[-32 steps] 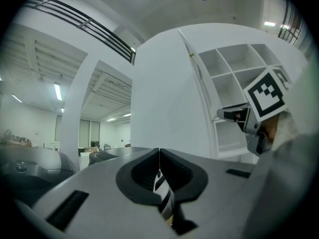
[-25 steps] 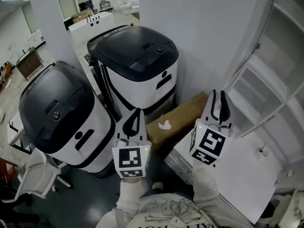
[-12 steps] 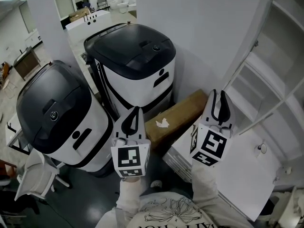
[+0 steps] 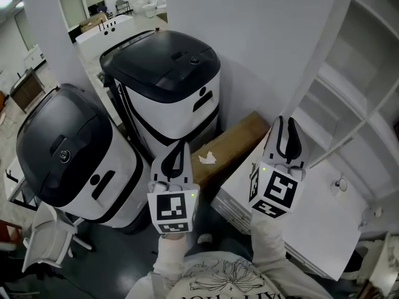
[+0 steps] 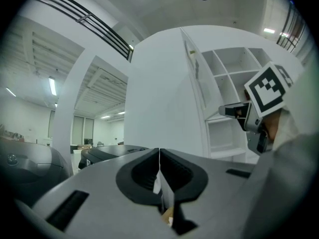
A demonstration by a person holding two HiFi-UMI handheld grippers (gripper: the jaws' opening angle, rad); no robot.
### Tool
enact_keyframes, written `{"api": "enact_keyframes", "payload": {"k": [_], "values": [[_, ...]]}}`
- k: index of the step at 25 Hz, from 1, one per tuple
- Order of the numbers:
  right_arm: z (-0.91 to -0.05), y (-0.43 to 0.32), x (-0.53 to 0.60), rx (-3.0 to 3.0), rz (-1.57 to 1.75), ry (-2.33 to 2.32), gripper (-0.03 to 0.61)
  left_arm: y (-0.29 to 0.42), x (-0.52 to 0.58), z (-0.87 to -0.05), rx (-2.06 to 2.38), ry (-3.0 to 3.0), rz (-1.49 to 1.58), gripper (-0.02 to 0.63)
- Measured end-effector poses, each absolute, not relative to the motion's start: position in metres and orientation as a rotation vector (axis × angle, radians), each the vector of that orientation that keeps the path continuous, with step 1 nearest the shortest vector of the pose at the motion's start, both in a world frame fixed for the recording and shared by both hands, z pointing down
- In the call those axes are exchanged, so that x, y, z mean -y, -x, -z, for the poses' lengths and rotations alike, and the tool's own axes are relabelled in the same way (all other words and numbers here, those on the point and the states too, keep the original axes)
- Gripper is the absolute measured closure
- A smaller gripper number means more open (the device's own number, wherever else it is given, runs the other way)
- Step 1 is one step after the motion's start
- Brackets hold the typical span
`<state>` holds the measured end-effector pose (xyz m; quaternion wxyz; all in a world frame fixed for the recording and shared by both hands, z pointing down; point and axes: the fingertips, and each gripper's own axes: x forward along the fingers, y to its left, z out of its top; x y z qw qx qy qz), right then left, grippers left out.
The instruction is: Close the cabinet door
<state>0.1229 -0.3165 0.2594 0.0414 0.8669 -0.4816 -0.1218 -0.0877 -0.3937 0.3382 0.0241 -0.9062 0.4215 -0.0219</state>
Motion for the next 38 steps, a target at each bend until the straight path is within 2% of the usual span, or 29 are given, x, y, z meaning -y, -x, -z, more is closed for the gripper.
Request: {"api": "enact_keyframes", "payload": {"k": [38], "values": [[-0.264, -0.208, 0.207, 1.310, 0.307, -2.778, 0.516, -0.035, 0.317, -0.332, -0.916, 2.944, 0.063, 0.609]]}}
